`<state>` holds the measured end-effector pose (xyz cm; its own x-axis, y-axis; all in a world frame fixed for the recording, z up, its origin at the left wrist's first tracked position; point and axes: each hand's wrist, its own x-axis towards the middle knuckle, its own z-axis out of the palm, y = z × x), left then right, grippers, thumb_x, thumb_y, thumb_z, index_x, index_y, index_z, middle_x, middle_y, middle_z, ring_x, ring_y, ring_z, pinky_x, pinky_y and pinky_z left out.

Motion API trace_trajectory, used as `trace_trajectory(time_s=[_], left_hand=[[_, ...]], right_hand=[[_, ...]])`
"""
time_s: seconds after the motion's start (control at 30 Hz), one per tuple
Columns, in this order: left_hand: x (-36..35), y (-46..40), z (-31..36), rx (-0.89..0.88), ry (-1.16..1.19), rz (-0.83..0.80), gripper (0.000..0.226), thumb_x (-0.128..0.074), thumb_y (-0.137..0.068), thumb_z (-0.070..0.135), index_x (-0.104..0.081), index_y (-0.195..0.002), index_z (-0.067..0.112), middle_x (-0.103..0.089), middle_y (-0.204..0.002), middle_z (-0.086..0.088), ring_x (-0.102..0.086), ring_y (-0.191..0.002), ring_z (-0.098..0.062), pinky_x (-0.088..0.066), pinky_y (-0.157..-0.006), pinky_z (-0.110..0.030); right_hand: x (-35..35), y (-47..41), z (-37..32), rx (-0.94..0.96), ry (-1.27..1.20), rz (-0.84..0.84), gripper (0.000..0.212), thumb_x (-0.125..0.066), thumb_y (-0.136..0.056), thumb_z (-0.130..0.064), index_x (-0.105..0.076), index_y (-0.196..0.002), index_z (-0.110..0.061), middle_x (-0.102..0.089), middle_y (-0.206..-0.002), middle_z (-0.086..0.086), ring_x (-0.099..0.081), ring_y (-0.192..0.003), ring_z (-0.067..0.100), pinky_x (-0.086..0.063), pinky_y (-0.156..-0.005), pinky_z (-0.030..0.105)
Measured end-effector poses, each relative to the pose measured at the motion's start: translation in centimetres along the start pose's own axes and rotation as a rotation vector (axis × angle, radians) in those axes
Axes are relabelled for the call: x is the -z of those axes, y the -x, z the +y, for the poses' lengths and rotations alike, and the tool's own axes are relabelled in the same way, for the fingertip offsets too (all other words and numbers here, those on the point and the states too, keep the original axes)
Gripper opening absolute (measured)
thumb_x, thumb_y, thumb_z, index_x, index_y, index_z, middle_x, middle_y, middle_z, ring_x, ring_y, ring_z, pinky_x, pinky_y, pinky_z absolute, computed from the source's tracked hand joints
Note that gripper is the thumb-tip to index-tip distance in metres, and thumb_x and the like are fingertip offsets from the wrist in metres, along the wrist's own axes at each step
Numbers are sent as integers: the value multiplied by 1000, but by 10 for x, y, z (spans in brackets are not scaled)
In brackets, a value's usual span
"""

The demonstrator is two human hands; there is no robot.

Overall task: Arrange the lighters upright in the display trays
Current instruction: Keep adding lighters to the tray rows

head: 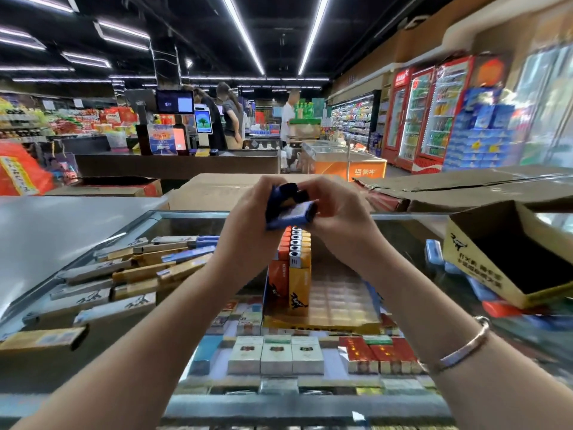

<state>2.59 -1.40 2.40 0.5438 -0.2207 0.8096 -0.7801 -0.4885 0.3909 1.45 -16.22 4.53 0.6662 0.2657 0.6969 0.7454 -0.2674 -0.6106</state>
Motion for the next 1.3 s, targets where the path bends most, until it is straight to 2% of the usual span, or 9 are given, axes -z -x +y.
trace_trajectory(time_s=[0.13,0.3,0.43,0.53,0.63,0.8,0.97,1.1,1.3], left_hand=[[-1,8,-1,-26,-14,-26,38,-63,-78,-8,-45,-108,5,-50,-94,-4,-52,-84,-25,-43,-67,-34],[2,11,-2,-66,-17,0,33,-60,-82,-3,-42,-110,0,-51,-96,-6,-51,-81,-24,-48,-66,-41],[7,13,-7,-14,-17,71,25,-58,-84,-1,-47,-106,3,-58,-94,-10,-55,-80,-24,-49,-67,-41],[8,14,-11,29,-20,126,18,-55,-87,3,-47,-103,5,-58,-93,-5,-56,-78,-19,-46,-68,-26],[7,14,-14,81,-26,138,16,-56,-89,5,-46,-101,11,-58,-94,-2,-56,-78,-15,-44,-67,-17],[3,17,-15,90,-60,57,17,-56,-90,8,-44,-99,17,-54,-90,2,-54,-74,-13,-47,-65,-26],[2,18,-14,92,-53,18,18,-54,-91,8,-42,-98,20,-54,-88,2,-51,-71,-7,-43,-62,-24],[1,19,-14,113,-52,-10,15,-53,-92,12,-43,-98,21,-53,-85,4,-53,-70,-10,-46,-61,-28],[3,19,-12,182,21,-44,12,-52,-93,14,-46,-101,20,-59,-87,-8,-57,-78,-30,-49,-71,-51]], right_hand=[[-1,2,0,-54,-127,-13,34,-68,-71,14,-59,-79,-18,-59,-77,-7,-59,-69,-2,-51,-67,17],[-5,5,0,-69,-286,-118,20,-55,-86,7,-47,-87,-12,-59,-81,0,-61,-77,8,-52,-72,25],[2,1,0,-195,-531,49,14,-41,-95,0,-45,-95,-14,-68,-76,-1,-70,-78,16,-57,-67,29],[16,-2,4,-296,-555,134,16,-43,-97,-13,-52,-100,-26,-63,-78,7,-68,-68,23,-57,-56,33],[27,-2,15,-408,-398,107,22,-48,-96,-14,-56,-112,-27,-56,-80,8,-59,-56,16,-47,-44,25],[36,-1,26,-395,67,31,37,-54,-87,6,-58,-119,-11,-57,-81,9,-57,-53,6,-45,-46,18],[45,-3,25,-302,101,232,19,-66,-83,-2,-57,-97,-11,-62,-80,7,-60,-56,12,-49,-48,21],[48,-6,25,-222,81,327,25,-58,-89,-2,-63,-108,-18,-60,-89,1,-57,-73,14,-50,-66,27],[55,-4,34,-172,506,69,26,-64,-86,-7,-63,-111,-12,-57,-85,-4,-56,-76,13,-48,-71,27]])
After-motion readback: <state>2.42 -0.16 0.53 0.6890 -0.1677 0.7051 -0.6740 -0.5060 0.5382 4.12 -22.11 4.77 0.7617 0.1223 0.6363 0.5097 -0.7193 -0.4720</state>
